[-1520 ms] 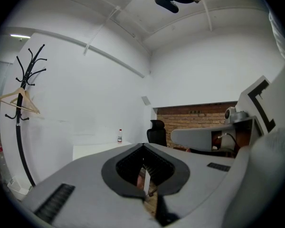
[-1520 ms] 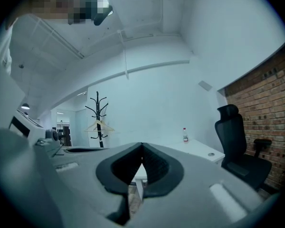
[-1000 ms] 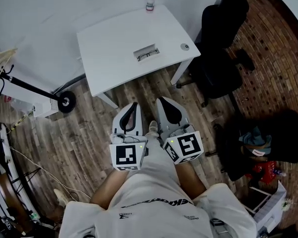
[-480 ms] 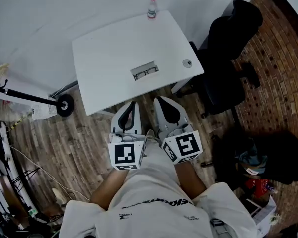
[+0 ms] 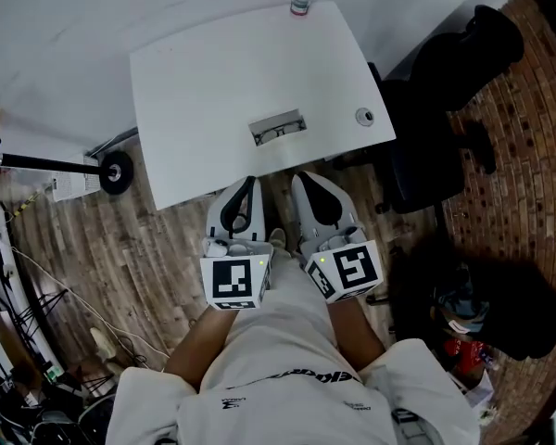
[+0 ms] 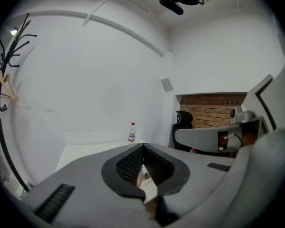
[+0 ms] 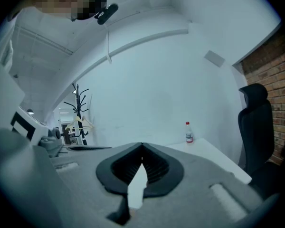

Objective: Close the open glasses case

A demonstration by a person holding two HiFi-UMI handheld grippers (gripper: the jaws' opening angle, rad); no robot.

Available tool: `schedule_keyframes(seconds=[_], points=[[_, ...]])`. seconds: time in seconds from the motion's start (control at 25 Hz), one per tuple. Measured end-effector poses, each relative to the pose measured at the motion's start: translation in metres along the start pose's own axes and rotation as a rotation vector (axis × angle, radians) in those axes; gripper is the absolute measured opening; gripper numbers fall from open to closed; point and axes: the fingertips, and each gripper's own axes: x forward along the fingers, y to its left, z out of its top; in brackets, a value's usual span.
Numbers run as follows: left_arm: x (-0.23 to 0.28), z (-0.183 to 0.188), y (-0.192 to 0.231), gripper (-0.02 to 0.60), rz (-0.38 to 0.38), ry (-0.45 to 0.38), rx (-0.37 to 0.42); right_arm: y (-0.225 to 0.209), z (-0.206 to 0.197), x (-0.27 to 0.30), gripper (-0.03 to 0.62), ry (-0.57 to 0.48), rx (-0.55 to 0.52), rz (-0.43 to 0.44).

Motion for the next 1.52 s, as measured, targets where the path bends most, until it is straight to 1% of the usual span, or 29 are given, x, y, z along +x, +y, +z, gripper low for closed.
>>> schedule_keyframes(seconds=[0.16, 0.24, 0.52, 0.64, 0.8, 0.96, 1.2, 1.52], points=[[0.025, -0.007, 0.023, -0.003, -0.003, 0.005, -0.016, -0.007, -0.012, 0.027, 0.002, 0.026, -0.003, -0.02], [0.039, -0.012, 0.033, -0.003, -0.004, 0.01, -0.007, -0.013, -0.02, 0.039, 0.002, 0.041, 0.005, -0.031], [0.081, -0.035, 0.062, -0.002, -0.012, 0.068, -0.003, -0.03, -0.047, 0.077, 0.002, 0.093, 0.03, -0.064], [0.099, -0.045, 0.069, 0.005, -0.026, 0.086, -0.01, -0.037, -0.057, 0.089, 0.002, 0.113, 0.033, -0.074], [0.119, -0.06, 0.077, 0.031, -0.038, 0.108, -0.025, -0.045, -0.07, 0.101, 0.002, 0.137, 0.038, -0.084], [0.137, -0.077, 0.082, 0.045, -0.046, 0.15, -0.049, -0.052, -0.083, 0.111, 0.002, 0.155, 0.043, -0.09], [0.158, -0.099, 0.095, 0.066, -0.033, 0.178, -0.066, -0.059, -0.098, 0.124, 0.002, 0.172, 0.055, -0.099], [0.185, -0.127, 0.11, 0.087, -0.029, 0.234, -0.119, -0.072, -0.115, 0.136, 0.002, 0.201, 0.06, -0.12]])
